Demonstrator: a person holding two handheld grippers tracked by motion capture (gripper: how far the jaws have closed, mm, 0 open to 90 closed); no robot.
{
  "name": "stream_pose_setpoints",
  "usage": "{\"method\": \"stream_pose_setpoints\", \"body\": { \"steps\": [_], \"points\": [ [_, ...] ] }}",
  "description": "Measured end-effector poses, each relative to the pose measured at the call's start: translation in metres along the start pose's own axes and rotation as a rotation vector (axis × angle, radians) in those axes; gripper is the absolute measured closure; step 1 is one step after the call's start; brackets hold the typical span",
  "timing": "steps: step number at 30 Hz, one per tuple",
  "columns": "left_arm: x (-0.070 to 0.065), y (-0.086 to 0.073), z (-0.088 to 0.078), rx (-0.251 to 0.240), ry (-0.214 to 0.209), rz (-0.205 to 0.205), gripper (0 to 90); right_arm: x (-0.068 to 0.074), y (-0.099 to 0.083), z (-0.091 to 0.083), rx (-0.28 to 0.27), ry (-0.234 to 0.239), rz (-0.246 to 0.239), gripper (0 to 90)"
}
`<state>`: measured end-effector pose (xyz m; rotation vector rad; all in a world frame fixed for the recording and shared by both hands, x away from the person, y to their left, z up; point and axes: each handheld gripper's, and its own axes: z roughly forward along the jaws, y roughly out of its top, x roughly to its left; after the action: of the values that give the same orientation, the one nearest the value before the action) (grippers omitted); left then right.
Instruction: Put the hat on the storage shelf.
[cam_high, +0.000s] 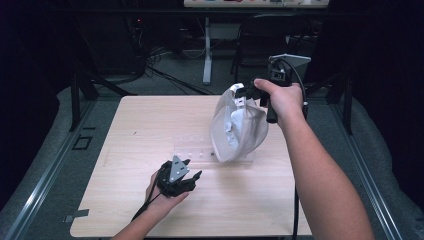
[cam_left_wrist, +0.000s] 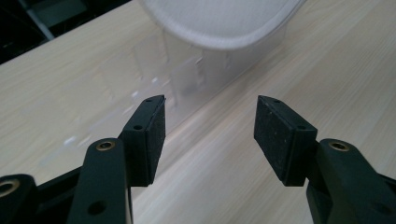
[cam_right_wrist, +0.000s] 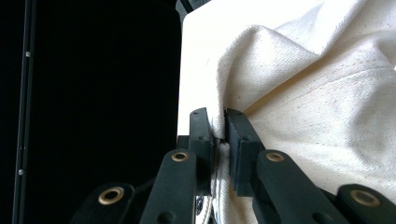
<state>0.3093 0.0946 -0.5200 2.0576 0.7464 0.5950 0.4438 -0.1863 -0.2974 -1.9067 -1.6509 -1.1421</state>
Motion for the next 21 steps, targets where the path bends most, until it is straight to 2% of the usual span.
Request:
{"method": "stream_pose_setpoints", "body": {
  "steps": [3,6,11,14,17,19,21],
  "points": [
    [-0.012,0.015,0.012,-0.02,-0.009,0.009,43.0,0.0,0.0,0.0,-0.001,-0.001,0.0,81.9],
    [-0.026,0.028,0.022,-0.028,-0.015,0.046,42.5,0.0,0.0,0.001,0.002,-0.002,-0.005,81.9],
    [-0.041,0.043,0.037,-0.019,-0.033,0.047,42.5,0.001,0.0,0.002,0.003,0.002,-0.007,81.9],
    [-0.05,0.051,0.043,-0.005,-0.001,0.072,43.2,0.002,-0.001,0.002,0.003,0.001,-0.009,81.8],
    [-0.056,0.058,0.049,0.003,0.055,0.098,44.3,0.002,-0.001,0.003,0.008,0.003,-0.01,81.8],
    [-0.058,0.061,0.053,0.011,0.089,0.1,48.3,0.002,-0.001,0.003,0.012,0.003,-0.017,81.8],
    [-0.057,0.063,0.055,0.022,0.099,0.103,53.1,0.003,-0.001,0.004,0.008,0.003,-0.017,81.8]
  ]
}}
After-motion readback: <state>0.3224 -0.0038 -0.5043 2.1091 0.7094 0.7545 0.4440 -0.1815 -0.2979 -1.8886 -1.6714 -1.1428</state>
